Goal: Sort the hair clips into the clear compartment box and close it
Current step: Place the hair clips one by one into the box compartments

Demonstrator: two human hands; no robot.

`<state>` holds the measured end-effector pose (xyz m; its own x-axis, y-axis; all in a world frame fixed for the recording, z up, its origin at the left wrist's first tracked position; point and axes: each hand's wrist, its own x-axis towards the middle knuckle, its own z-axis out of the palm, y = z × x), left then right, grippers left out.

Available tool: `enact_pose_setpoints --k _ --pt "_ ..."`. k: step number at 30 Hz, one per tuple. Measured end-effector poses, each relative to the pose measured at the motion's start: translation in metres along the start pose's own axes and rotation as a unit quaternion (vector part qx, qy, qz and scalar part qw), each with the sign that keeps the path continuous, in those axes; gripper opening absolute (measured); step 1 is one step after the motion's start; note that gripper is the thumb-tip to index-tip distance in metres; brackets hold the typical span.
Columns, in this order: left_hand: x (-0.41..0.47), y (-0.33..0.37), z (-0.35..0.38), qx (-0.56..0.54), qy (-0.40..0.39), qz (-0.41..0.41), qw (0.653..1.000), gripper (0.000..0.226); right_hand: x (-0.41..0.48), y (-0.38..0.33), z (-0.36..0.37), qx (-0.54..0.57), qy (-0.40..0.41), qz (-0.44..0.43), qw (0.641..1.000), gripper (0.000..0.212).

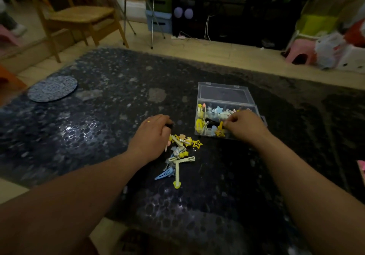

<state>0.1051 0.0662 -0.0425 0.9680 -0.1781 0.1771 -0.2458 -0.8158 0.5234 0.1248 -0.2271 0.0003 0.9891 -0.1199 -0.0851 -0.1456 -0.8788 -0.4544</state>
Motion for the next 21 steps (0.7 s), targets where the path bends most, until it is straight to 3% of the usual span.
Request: enact_pose_setpoints --k 5,9,13,17,21 --pt "0.0 0.0 0.0 0.001 -0.003 -0.001 1.0 0.045 -0.036 -0.015 0.002 0.064 0.144 -0.084 0.984 0.015" --pt "0.0 0.001 0.0 0.017 -0.005 0.006 1.0 0.043 -0.068 -0.027 0.027 0.11 0.061 -0.158 0.979 0.009" --pt "0.0 0.001 0.0 0.012 -0.002 0.01 1.0 0.043 -0.075 -0.026 0.058 0.065 0.028 -0.145 0.987 0.013" --pt "0.0 0.001 0.002 0.013 0.008 0.017 1.0 0.039 -0.079 -0.025 0.073 0.052 0.068 -0.143 0.986 0.025" --pt "0.001 -0.002 0.002 0.018 0.006 0.016 1.0 0.043 -0.08 -0.026 0.082 0.046 0.109 -0.155 0.981 0.021"
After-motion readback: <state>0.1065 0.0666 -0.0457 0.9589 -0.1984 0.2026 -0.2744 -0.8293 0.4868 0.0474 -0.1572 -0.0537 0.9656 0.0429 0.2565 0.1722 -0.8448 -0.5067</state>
